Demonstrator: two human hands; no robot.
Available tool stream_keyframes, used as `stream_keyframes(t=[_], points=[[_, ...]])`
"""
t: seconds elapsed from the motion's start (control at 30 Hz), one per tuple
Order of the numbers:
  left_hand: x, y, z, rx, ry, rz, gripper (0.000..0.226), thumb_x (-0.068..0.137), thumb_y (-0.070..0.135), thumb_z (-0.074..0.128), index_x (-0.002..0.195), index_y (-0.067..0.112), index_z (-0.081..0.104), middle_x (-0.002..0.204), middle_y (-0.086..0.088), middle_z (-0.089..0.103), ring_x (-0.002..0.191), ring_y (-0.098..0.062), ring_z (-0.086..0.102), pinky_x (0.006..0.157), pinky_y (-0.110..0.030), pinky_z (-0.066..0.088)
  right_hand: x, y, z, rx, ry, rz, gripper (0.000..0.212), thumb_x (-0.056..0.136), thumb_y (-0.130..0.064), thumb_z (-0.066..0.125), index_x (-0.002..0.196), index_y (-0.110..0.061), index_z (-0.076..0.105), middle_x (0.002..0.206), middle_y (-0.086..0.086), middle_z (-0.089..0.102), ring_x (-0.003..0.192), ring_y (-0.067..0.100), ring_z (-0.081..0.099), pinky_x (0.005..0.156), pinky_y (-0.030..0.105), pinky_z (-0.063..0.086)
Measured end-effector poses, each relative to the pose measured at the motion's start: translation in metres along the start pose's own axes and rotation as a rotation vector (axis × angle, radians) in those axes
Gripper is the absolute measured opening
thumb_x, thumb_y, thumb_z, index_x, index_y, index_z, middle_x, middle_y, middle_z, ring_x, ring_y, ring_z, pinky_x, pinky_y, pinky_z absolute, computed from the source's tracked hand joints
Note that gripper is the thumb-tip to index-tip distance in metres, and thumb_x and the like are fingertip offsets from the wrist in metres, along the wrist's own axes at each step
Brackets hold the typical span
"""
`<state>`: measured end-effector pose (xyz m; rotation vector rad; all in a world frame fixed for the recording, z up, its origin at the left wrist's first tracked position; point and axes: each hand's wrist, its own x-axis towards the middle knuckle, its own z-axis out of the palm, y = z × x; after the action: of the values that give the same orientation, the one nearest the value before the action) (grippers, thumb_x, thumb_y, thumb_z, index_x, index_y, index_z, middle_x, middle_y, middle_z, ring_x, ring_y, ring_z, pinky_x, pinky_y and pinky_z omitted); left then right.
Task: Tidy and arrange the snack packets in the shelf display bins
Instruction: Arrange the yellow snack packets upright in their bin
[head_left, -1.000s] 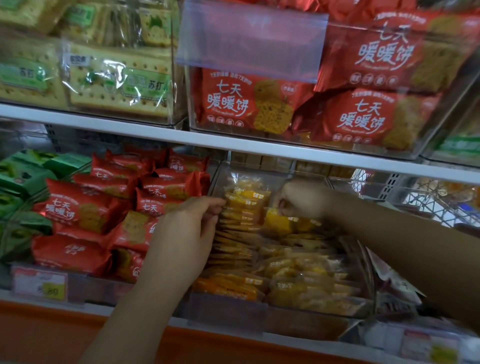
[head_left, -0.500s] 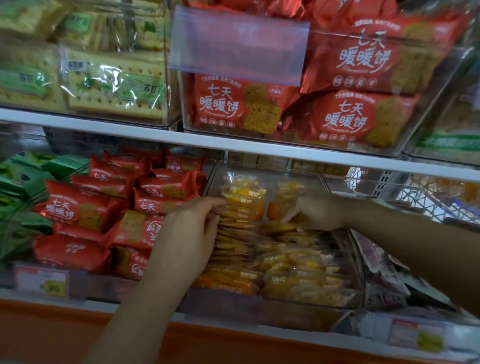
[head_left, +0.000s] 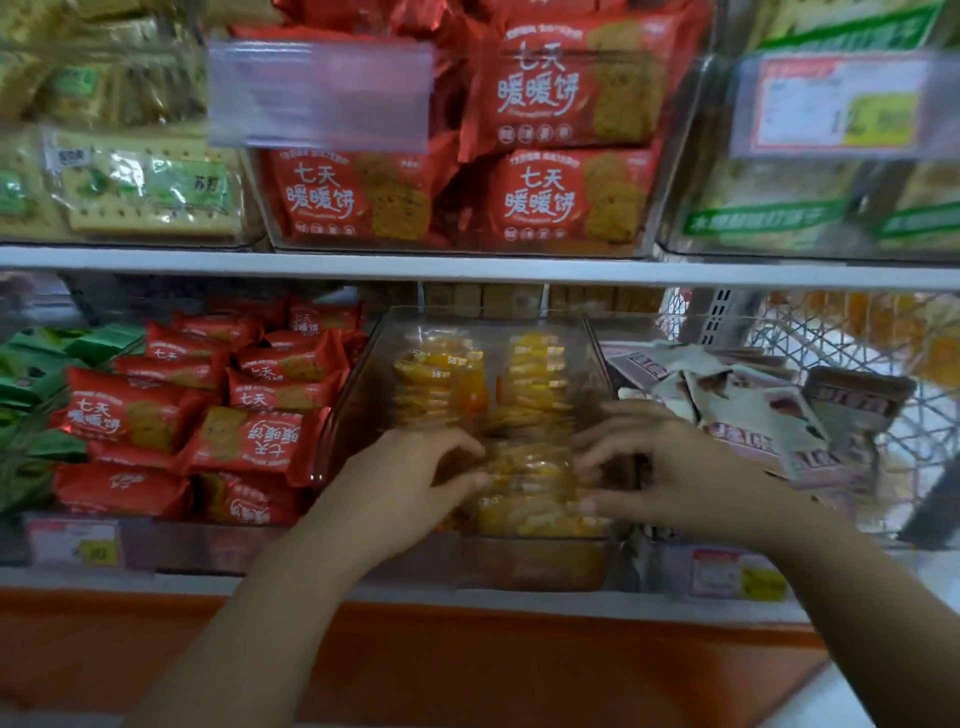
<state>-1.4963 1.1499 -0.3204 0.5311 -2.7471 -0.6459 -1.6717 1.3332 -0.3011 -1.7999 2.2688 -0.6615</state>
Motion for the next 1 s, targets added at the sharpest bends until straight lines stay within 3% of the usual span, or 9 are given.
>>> stream_keyframes(t=[0.07, 0.13, 0.23, 0.3, 0.43, 0.73, 0.9, 1.0], points=[[0.0, 0.002, 0.0, 0.045, -0.031, -0.052, 0.028, 0.086, 0.049, 0.057, 0.113, 0.041, 0.058, 0.121, 0.018, 0.058, 0.113, -0.006, 0.052, 0.093, -0.036, 0.048, 0.0, 0.007, 0.009, -0.059, 0.024, -0.014, 0.023, 0.069, -0.054, 0.07, 0.088, -0.042, 0.066, 0.12, -0.02, 0.056, 0.13, -0.001, 0.025, 0.105, 0.011, 0.013], [0.003, 0.004, -0.004, 0.082, -0.038, -0.085, 0.029, 0.084, 0.051, 0.059, 0.111, 0.039, 0.06, 0.116, 0.018, 0.06, 0.107, -0.004, 0.055, 0.089, -0.032, 0.048, 0.0, 0.012, 0.014, -0.052, 0.069, -0.04, 0.017, 0.07, -0.054, 0.07, 0.084, -0.047, 0.063, 0.117, -0.025, 0.053, 0.133, 0.004, 0.025, 0.111, 0.027, 0.019], [0.009, 0.011, -0.008, 0.108, -0.15, -0.098, 0.042, 0.083, 0.052, 0.059, 0.121, 0.036, 0.058, 0.119, 0.021, 0.056, 0.104, 0.001, 0.052, 0.085, -0.019, 0.043, 0.0, 0.018, 0.019, -0.058, 0.118, -0.073, 0.016, 0.073, -0.054, 0.069, 0.084, -0.042, 0.069, 0.111, -0.029, 0.049, 0.132, 0.007, 0.027, 0.112, 0.042, 0.021], [0.015, 0.016, -0.008, 0.153, -0.25, -0.084, 0.051, 0.084, 0.049, 0.061, 0.132, 0.032, 0.052, 0.131, 0.016, 0.051, 0.116, -0.004, 0.05, 0.091, -0.017, 0.039, 0.0, 0.019, 0.019, -0.054, 0.128, -0.084, 0.013, 0.075, -0.049, 0.069, 0.085, -0.041, 0.071, 0.109, -0.03, 0.048, 0.131, 0.008, 0.029, 0.112, 0.048, 0.02], [0.029, 0.024, -0.001, 0.3, -0.363, -0.031, 0.056, 0.088, 0.038, 0.062, 0.139, 0.026, 0.043, 0.141, 0.007, 0.046, 0.125, -0.011, 0.045, 0.103, -0.027, 0.038, 0.0, 0.016, 0.016, -0.068, 0.093, -0.045, 0.011, 0.076, -0.042, 0.071, 0.087, -0.04, 0.071, 0.119, -0.023, 0.054, 0.136, 0.01, 0.023, 0.115, 0.048, 0.012], [0.055, 0.027, 0.002, 0.338, -0.299, 0.004, 0.038, 0.081, 0.039, 0.069, 0.115, 0.023, 0.062, 0.107, 0.003, 0.065, 0.099, -0.015, 0.059, 0.085, -0.037, 0.049, 0.002, 0.011, 0.024, -0.233, 0.064, 0.029, 0.03, 0.069, -0.056, 0.07, 0.085, -0.034, 0.057, 0.132, -0.019, 0.043, 0.139, 0.006, 0.013, 0.117, 0.038, -0.004], [0.068, 0.028, 0.008, 0.333, -0.223, 0.013, 0.039, 0.079, 0.044, 0.07, 0.11, 0.022, 0.063, 0.105, 0.003, 0.063, 0.096, -0.016, 0.057, 0.076, -0.031, 0.047, 0.007, 0.014, 0.031, -0.223, 0.208, -0.015, 0.032, 0.062, -0.051, 0.078, 0.077, -0.031, 0.058, 0.117, -0.011, 0.058, 0.133, 0.014, 0.034, 0.116, 0.044, 0.006], [0.074, 0.028, 0.007, 0.326, -0.258, -0.003, 0.043, 0.078, 0.046, 0.071, 0.113, 0.022, 0.063, 0.106, 0.003, 0.063, 0.095, -0.014, 0.056, 0.075, -0.029, 0.046, 0.01, 0.014, 0.029, -0.222, 0.186, -0.016, 0.032, 0.061, -0.051, 0.079, 0.075, -0.031, 0.058, 0.114, -0.01, 0.06, 0.131, 0.015, 0.037, 0.115, 0.045, 0.007]])
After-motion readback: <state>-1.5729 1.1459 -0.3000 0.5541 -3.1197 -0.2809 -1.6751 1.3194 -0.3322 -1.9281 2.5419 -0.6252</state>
